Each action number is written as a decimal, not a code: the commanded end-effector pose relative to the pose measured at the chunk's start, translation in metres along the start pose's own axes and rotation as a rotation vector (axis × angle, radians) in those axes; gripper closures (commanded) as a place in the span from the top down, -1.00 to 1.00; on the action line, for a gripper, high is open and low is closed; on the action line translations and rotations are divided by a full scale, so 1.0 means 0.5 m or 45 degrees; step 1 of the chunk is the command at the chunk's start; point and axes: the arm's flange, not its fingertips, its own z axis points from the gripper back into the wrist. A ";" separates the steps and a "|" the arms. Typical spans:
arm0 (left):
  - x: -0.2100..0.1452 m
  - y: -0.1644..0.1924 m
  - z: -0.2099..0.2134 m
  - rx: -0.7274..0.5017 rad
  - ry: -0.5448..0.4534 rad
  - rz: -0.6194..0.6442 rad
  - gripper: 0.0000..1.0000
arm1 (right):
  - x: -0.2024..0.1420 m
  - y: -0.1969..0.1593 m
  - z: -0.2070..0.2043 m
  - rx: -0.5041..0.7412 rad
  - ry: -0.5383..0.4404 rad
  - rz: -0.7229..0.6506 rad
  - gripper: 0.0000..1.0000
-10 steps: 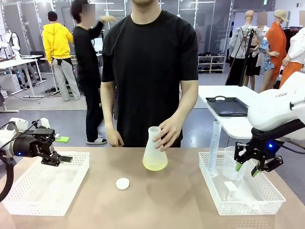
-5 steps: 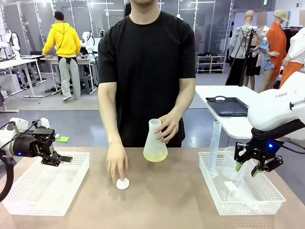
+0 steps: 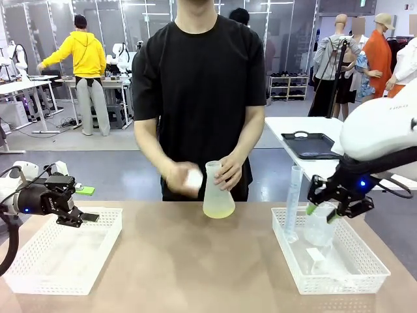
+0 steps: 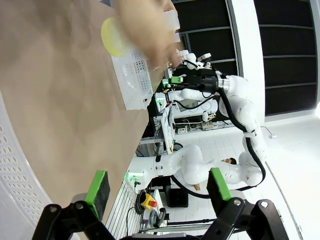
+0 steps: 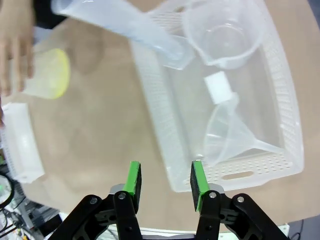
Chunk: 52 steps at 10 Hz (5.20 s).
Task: Prepare the solutions needed for the experiment.
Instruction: When the human places the Big flask in the center of the table, pick up the Big flask and place it in the left Organizing basket.
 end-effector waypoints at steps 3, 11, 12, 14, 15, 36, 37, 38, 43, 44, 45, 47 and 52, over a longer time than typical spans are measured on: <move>0.004 -0.001 -0.004 0.009 -0.016 -0.002 1.00 | 0.053 -0.007 0.032 0.453 0.218 -0.032 0.03; 0.004 -0.001 -0.004 0.009 -0.016 -0.002 1.00 | 0.086 -0.044 -0.030 1.142 0.436 -0.061 0.03; 0.004 -0.001 -0.004 0.009 -0.016 -0.002 1.00 | 0.082 -0.049 -0.038 1.171 0.431 -0.051 0.03; 0.004 -0.001 -0.004 0.009 -0.016 -0.002 1.00 | 0.074 -0.058 -0.052 1.228 0.398 -0.050 0.03; 0.004 -0.001 -0.004 0.009 -0.016 -0.002 1.00 | 0.070 -0.064 -0.058 1.270 0.389 -0.043 0.41; 0.004 -0.001 -0.004 0.009 -0.016 -0.002 1.00 | 0.067 -0.062 -0.059 1.271 0.415 -0.065 1.00; 0.004 -0.001 -0.004 0.009 -0.016 -0.002 1.00 | 0.067 -0.062 -0.059 1.271 0.415 -0.065 1.00; 0.004 -0.001 -0.004 0.009 -0.016 -0.002 1.00 | 0.067 -0.062 -0.059 1.271 0.415 -0.065 1.00; 0.004 -0.001 -0.004 0.009 -0.016 -0.002 1.00 | 0.067 -0.062 -0.059 1.271 0.415 -0.065 1.00; 0.004 -0.001 -0.004 0.009 -0.016 -0.002 1.00 | 0.067 -0.062 -0.059 1.271 0.415 -0.065 1.00; 0.004 -0.001 -0.004 0.009 -0.016 -0.002 1.00 | 0.067 -0.062 -0.059 1.271 0.415 -0.065 1.00; 0.004 -0.001 -0.004 0.009 -0.016 -0.002 1.00 | 0.067 -0.062 -0.059 1.271 0.415 -0.065 1.00; 0.004 -0.001 -0.004 0.009 -0.016 -0.002 1.00 | 0.067 -0.062 -0.059 1.271 0.415 -0.065 1.00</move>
